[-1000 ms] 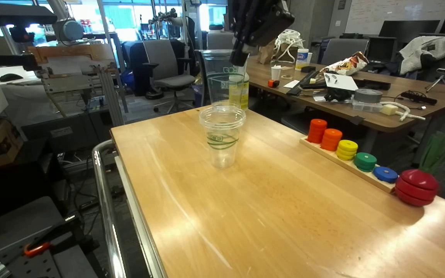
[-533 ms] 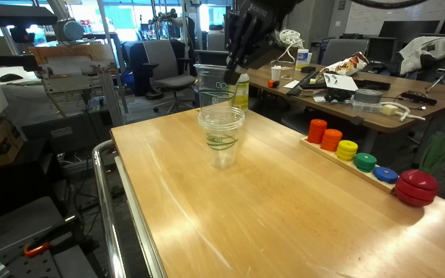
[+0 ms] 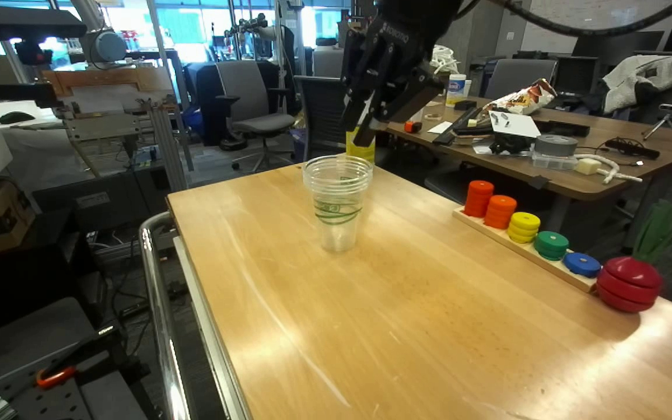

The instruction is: Stack the cups

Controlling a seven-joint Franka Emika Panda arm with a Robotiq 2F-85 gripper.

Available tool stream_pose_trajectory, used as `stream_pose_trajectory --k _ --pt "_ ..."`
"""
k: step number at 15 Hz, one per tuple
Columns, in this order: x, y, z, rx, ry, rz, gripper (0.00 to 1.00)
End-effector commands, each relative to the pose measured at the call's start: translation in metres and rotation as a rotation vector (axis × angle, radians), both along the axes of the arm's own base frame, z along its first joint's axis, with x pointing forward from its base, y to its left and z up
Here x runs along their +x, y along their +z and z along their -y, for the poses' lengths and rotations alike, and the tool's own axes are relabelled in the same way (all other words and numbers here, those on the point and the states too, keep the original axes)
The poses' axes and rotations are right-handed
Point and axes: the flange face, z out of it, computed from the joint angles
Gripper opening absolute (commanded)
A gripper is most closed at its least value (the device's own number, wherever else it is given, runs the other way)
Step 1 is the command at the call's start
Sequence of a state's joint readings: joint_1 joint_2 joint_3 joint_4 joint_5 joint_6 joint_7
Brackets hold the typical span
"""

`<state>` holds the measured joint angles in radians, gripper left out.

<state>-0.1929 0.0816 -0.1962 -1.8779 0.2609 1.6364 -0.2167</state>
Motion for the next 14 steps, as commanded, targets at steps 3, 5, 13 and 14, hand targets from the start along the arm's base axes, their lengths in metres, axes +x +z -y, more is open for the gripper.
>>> stream_pose_trajectory --k 3,5,13,14 --pt "-0.022 -0.007 -0.001 -0.022 -0.039 0.128 0.84" --pt "-0.034 -0.011 0.001 -0.108 -0.101 0.183 0.97" --pt "-0.117 0.009 -0.014 -0.336 -0.326 0.377 1.00" --pt "-0.128 0.015 -0.018 -0.357 -0.345 0.403 1.00"
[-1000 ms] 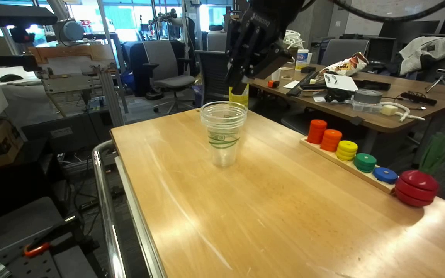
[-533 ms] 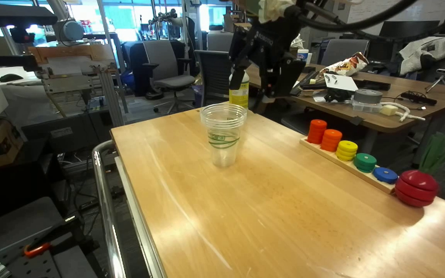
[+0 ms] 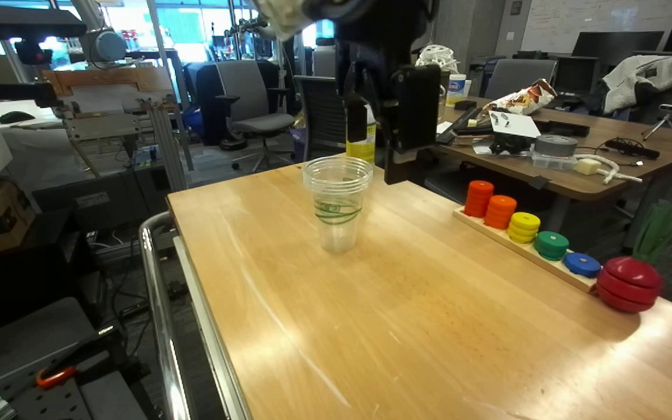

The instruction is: Stack the cups

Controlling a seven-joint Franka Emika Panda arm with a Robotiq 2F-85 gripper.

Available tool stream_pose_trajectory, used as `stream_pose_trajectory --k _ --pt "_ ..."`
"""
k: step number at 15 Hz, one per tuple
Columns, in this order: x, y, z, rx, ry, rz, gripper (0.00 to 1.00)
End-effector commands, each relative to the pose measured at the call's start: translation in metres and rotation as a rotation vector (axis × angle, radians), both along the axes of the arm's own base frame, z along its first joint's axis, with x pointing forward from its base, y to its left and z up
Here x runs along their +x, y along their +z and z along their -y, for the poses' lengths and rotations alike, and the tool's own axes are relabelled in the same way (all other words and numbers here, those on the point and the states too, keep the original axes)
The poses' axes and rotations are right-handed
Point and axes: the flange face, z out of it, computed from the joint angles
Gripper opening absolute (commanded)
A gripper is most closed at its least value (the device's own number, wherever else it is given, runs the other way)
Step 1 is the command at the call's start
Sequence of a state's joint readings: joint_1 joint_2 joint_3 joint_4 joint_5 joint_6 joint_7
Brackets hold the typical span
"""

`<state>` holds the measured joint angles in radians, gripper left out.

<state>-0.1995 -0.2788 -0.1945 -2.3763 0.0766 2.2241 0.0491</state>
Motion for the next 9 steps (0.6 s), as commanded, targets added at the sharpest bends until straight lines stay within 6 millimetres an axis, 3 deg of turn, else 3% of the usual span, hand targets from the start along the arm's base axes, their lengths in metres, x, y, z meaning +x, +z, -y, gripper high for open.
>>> stream_pose_trajectory --k 1,5,6,9 --pt "-0.055 0.025 -0.020 -0.093 -0.075 0.134 1.00" --pt "-0.093 0.037 -0.034 -0.164 -0.141 0.184 1.00" --pt "-0.069 0.032 -0.024 -0.116 -0.101 0.129 1.00" --pt "-0.077 0.032 -0.026 -0.119 -0.105 0.130 1.00"
